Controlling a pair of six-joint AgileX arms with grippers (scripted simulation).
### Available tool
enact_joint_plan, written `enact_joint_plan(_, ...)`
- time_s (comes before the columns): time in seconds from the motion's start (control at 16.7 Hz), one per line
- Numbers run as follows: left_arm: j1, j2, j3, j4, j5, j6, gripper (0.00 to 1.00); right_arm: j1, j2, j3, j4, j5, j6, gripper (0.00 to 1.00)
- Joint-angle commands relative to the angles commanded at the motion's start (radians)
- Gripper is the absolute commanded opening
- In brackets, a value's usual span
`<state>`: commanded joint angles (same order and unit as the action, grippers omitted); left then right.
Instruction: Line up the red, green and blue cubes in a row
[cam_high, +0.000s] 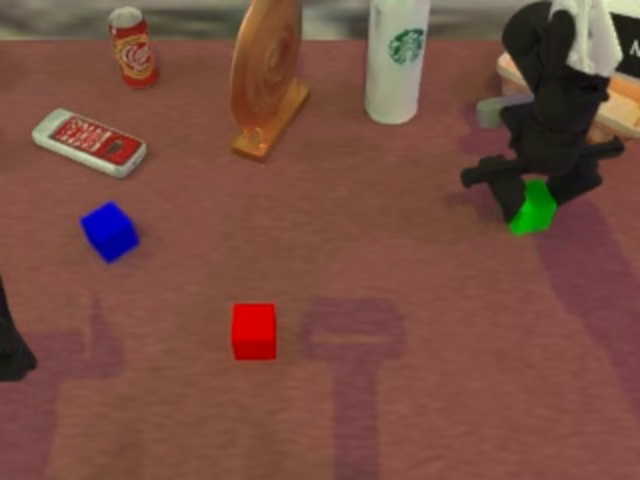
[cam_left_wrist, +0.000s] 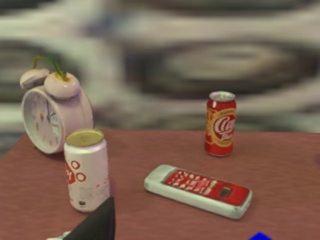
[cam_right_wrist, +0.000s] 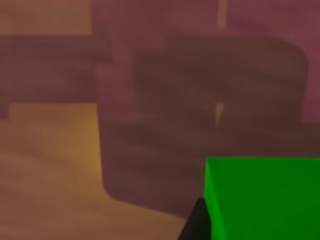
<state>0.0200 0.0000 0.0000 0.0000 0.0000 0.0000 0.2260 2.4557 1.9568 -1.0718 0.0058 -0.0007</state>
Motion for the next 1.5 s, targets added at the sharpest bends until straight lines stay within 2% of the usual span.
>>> enact_joint_plan(0.36,0.0,0.0,0.0,0.0,0.0,0.0,1.0,-0.002,-0.013,0.005,-0.006,0.0,0.0,0.0)
enact_joint_plan(0.78,0.0,0.0,0.0,0.0,0.0,0.0,1.0,0.005,-0.05,0.187,-0.23,-0.001,0.0,0.0)
enact_joint_plan(1.14,0.0,0.0,0.0,0.0,0.0,0.0,1.0,0.002,-0.053,0.201,-0.245,-0.001,0.003,0.0)
enact_joint_plan(1.32,0.0,0.0,0.0,0.0,0.0,0.0,1.0,0.055,-0.07,0.182,-0.241,-0.001,0.072,0.0)
enact_joint_plan(1.5,0.0,0.0,0.0,0.0,0.0,0.0,1.0,0.159,-0.106,0.135,-0.231,0.0,0.219,0.0)
